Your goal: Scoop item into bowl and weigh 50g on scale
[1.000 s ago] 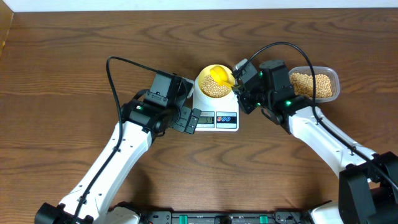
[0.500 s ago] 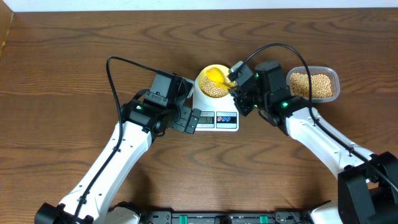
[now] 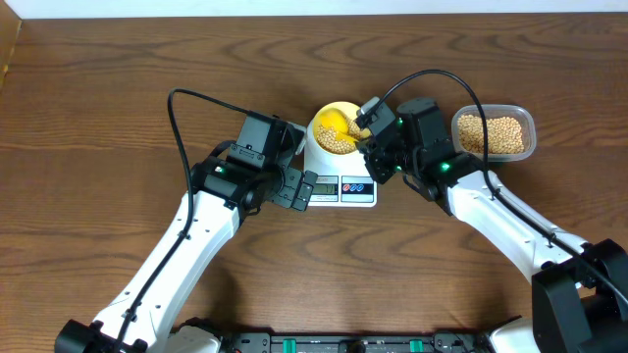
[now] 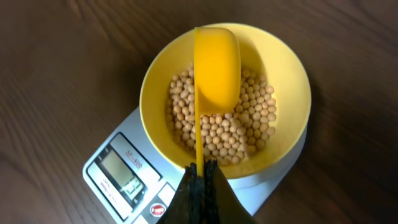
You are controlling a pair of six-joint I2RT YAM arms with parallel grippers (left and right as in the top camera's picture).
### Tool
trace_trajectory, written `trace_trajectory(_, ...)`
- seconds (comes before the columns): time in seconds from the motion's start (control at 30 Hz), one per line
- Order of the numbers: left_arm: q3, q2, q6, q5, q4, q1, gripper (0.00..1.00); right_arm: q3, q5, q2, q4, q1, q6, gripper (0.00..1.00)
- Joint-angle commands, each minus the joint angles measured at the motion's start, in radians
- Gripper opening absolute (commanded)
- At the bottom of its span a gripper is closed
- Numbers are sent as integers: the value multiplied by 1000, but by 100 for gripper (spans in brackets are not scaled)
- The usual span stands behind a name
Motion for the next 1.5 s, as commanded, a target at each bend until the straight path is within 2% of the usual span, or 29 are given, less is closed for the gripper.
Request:
trace_trajectory(0.0, 0, -3, 14, -6, -1, -2, 98, 2, -7, -6, 5, 4, 29, 1)
trace_trajectory(0.1, 0, -3, 13, -6, -1, -2, 98, 2, -7, -22, 4, 4, 36, 1)
trace_trajectory(0.37, 0, -3, 14, -6, -1, -2, 98, 2, -7, -87, -2, -30, 191, 1)
trace_trajectory(0.47, 0, -3, 14, -6, -1, -2, 98, 2, -21, -99, -16, -53, 291, 1)
trace_trajectory(0.5, 0, -3, 14, -6, -1, -2, 98, 2, -89, -101, -21, -76, 338, 1)
trace_trajectory(0.73, 0, -3, 14, -6, -1, -2, 98, 2, -260, -102, -21, -143, 347, 1)
trace_trajectory(1.07, 0, -3, 14, -6, -1, -2, 98, 2, -319, -160, 5, -229, 348, 1)
trace_trajectory(1.47, 0, -3, 13, -6, -1, -2, 98, 2, -357, -305, 6, -483, 504, 1)
